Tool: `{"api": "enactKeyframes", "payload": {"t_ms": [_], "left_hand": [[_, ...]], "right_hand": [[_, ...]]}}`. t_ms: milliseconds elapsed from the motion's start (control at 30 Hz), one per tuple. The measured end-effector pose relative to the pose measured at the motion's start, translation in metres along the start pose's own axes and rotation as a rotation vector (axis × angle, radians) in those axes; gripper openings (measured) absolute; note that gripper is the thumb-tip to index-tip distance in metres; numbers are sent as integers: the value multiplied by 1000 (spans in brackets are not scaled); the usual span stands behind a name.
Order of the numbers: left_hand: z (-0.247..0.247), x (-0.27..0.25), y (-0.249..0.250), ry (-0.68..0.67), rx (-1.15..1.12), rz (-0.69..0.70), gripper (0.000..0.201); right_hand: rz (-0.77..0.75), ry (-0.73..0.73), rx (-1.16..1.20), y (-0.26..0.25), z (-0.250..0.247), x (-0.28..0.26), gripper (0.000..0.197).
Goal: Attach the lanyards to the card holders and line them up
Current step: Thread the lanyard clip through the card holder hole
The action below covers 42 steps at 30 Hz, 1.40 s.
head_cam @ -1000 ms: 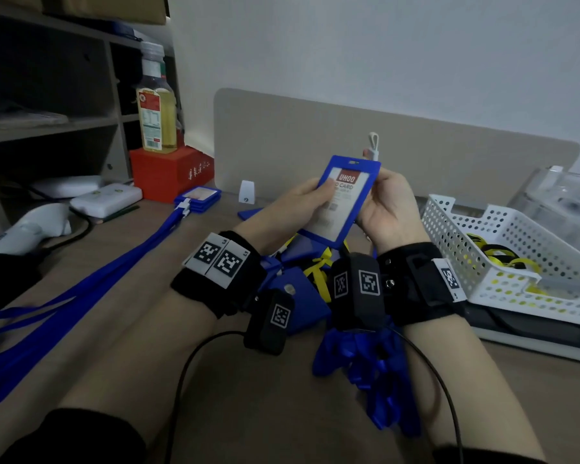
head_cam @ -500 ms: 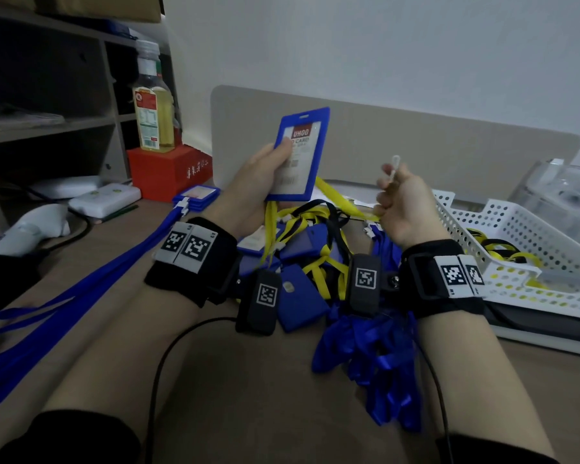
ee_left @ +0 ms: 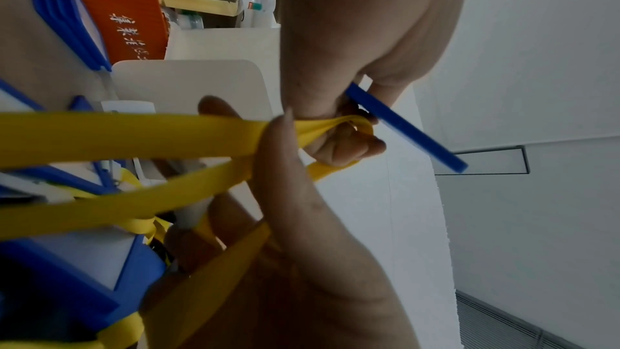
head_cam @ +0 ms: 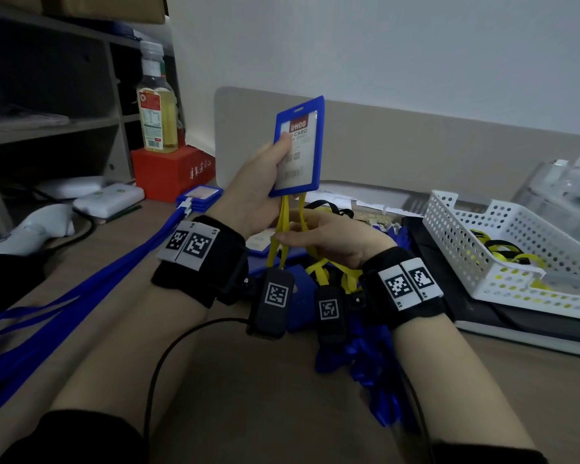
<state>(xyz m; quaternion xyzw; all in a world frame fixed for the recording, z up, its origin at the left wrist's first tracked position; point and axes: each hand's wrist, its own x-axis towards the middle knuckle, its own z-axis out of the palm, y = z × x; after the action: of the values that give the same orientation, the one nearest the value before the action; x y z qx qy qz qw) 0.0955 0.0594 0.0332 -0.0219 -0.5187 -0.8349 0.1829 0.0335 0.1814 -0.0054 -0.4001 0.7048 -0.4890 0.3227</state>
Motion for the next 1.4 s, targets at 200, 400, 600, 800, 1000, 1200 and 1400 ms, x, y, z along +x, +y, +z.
{"api": "enactKeyframes", "payload": {"t_ms": [200, 400, 600, 800, 1000, 1200, 1400], "left_hand": [[-3, 5, 0, 36, -40, 33, 29], [-10, 10, 0, 176, -33, 64, 22], [-10, 10, -5, 275, 30, -38, 28], [18, 5, -19, 182, 135, -138, 14], [50, 6, -44, 27, 201, -214, 15], [78, 6, -55, -23, 208, -282, 10], [88, 7, -63, -91, 295, -344, 10]], "right_hand": [[0, 123, 28, -1, 2, -1, 18], [0, 443, 366, -1, -20, 2, 25], [-116, 563, 774, 1, -47, -15, 28], [-95, 767, 666, 10, -84, -39, 30], [71, 988, 332, 12, -121, -75, 26], [198, 1227, 41, 14, -159, -106, 27], [556, 1213, -223, 30, -175, -140, 40]]}}
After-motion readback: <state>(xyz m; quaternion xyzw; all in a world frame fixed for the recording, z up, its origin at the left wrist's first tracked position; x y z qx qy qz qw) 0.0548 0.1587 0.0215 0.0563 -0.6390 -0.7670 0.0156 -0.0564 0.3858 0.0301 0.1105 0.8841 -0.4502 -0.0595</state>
